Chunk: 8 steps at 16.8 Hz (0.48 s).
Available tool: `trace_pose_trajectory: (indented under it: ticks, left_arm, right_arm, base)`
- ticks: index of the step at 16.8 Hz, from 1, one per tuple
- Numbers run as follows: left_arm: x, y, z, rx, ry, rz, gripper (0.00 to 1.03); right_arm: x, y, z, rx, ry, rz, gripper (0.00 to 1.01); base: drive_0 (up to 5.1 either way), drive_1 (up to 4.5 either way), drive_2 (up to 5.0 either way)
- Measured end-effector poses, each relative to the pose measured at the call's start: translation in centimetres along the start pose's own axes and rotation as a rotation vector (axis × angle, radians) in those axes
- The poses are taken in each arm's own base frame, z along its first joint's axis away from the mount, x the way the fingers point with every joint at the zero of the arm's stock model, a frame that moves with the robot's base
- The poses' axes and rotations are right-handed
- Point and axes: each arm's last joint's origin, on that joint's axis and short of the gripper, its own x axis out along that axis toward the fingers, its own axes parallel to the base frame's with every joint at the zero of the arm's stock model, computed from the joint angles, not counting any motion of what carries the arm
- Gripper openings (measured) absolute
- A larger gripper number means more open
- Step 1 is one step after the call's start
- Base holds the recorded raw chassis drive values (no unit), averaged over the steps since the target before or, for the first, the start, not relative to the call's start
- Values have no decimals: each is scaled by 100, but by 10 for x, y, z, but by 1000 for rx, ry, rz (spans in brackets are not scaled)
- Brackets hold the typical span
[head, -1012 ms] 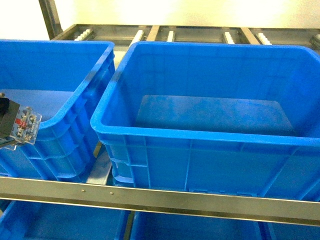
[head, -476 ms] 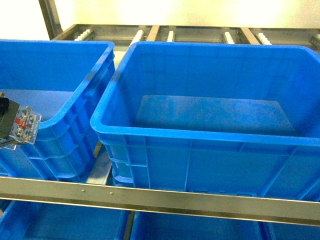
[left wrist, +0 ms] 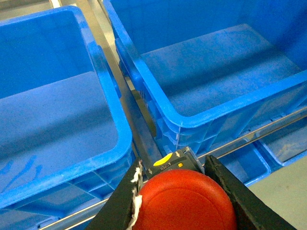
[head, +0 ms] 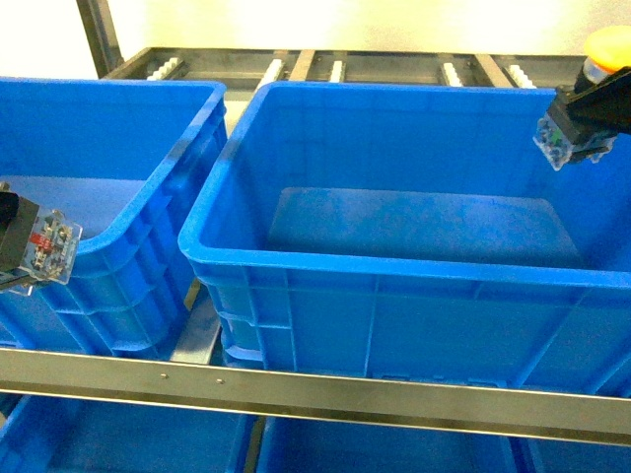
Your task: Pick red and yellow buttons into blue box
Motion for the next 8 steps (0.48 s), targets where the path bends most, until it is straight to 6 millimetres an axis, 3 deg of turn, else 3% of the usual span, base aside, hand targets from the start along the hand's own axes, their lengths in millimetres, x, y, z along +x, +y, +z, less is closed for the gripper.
trace_pose_trajectory:
  ticks: [8]
  left_arm:
    - [0, 0, 0, 0, 0, 0, 32]
  right_arm:
    - [50, -6, -7, -13, 68, -1, 26]
  base:
    - [0, 0, 0]
